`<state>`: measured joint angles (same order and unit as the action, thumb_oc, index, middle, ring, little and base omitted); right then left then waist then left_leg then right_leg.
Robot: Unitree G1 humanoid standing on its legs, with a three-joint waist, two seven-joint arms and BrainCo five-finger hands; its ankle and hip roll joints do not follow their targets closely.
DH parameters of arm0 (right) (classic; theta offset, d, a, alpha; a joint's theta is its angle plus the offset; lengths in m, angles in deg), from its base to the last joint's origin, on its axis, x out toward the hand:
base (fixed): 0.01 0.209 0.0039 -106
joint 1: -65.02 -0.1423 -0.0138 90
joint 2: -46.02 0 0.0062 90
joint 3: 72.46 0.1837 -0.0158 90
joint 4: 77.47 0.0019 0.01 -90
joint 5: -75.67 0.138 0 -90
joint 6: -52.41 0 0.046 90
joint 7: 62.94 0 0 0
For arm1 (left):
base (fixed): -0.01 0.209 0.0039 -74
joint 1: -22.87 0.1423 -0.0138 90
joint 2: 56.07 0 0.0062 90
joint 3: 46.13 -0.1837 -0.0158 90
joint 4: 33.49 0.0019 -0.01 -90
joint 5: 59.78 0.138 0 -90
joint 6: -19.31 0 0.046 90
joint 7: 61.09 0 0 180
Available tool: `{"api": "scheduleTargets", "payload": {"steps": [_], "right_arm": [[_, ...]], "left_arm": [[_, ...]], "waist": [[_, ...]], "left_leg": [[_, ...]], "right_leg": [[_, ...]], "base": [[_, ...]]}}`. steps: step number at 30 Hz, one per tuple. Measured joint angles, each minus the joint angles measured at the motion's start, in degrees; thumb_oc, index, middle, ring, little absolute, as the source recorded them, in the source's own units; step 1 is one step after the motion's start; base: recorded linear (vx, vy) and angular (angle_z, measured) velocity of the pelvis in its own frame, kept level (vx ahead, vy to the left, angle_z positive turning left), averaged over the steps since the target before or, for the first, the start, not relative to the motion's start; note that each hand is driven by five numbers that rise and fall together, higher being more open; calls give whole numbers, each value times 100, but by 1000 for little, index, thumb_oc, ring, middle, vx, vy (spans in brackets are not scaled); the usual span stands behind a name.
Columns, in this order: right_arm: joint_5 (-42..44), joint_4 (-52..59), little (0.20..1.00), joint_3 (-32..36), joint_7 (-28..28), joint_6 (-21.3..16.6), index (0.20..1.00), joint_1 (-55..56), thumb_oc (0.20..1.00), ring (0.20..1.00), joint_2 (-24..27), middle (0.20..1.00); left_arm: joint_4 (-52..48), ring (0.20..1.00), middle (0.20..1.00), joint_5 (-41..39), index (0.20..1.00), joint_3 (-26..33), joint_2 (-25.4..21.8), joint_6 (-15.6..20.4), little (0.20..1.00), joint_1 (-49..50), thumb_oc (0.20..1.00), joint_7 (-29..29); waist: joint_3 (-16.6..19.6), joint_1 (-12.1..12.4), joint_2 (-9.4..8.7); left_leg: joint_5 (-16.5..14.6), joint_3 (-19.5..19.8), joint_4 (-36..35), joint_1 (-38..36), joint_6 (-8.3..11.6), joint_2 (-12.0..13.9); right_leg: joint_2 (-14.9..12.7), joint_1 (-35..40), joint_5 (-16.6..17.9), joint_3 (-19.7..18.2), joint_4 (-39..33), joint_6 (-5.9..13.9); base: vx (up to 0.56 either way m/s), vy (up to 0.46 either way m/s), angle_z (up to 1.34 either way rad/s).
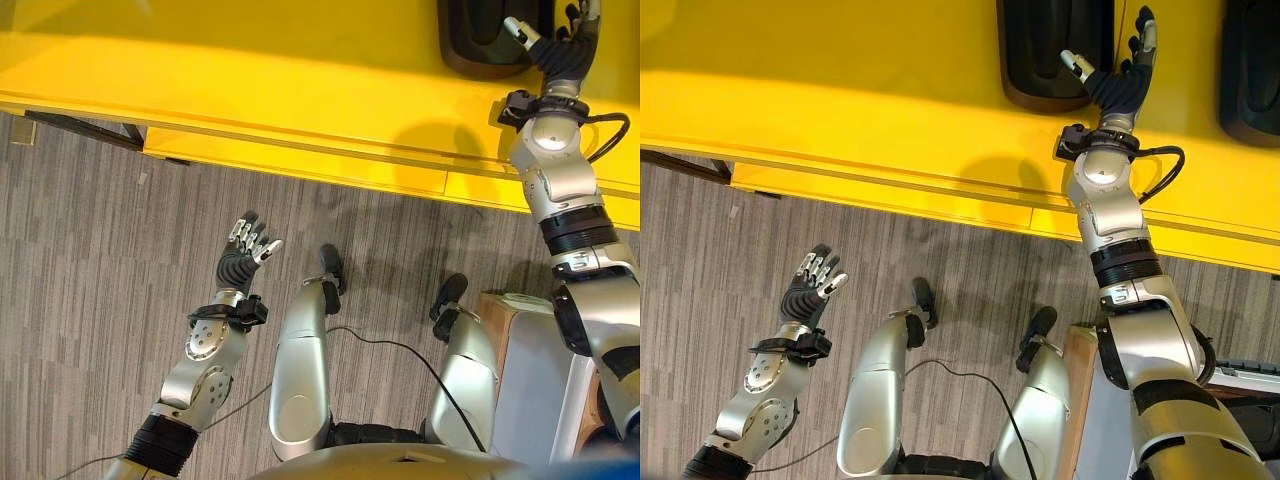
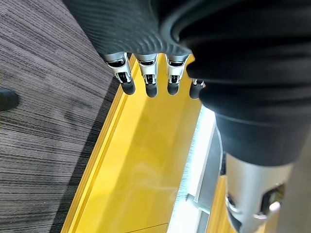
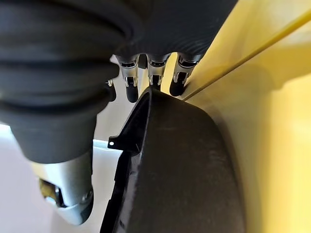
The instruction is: Move parts from the plastic box to the shelf.
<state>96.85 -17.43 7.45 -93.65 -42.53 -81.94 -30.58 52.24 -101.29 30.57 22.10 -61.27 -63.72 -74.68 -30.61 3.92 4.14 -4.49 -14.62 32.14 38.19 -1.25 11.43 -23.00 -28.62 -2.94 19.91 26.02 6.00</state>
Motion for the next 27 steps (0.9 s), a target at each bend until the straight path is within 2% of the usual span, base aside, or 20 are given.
{"api": "scheduleTargets", "payload": {"steps": [5,14,27], "right_arm": [[-3,446,1000,0,118,-5,1000,339,1000,1000,-38,1000],[-2,939,1000,67,135,-72,1000,708,1000,1000,-440,1000],[21,1053,1000,37,128,-100,1000,792,1000,1000,-635,1000]], "left_arm": [[0,1000,1000,2,1000,2,1,-1,1000,-4,1000,-3],[0,1000,1000,3,1000,7,5,-4,1000,-2,1000,-8],[0,1000,1000,4,1000,29,9,-5,1000,0,1000,-18]], "waist": [[0,-3,-1],[-1,-24,-2],[0,-20,-4]], "left_leg": [[3,6,8,0,-5,17],[0,21,25,-1,3,44],[-11,60,51,-1,44,50]], "right_leg": [[14,2,-9,0,9,-10],[34,-1,-24,0,52,-24],[25,-9,-72,2,151,-40]], "base": [[0,0,0],[0,0,0],[0,0,0]]}}
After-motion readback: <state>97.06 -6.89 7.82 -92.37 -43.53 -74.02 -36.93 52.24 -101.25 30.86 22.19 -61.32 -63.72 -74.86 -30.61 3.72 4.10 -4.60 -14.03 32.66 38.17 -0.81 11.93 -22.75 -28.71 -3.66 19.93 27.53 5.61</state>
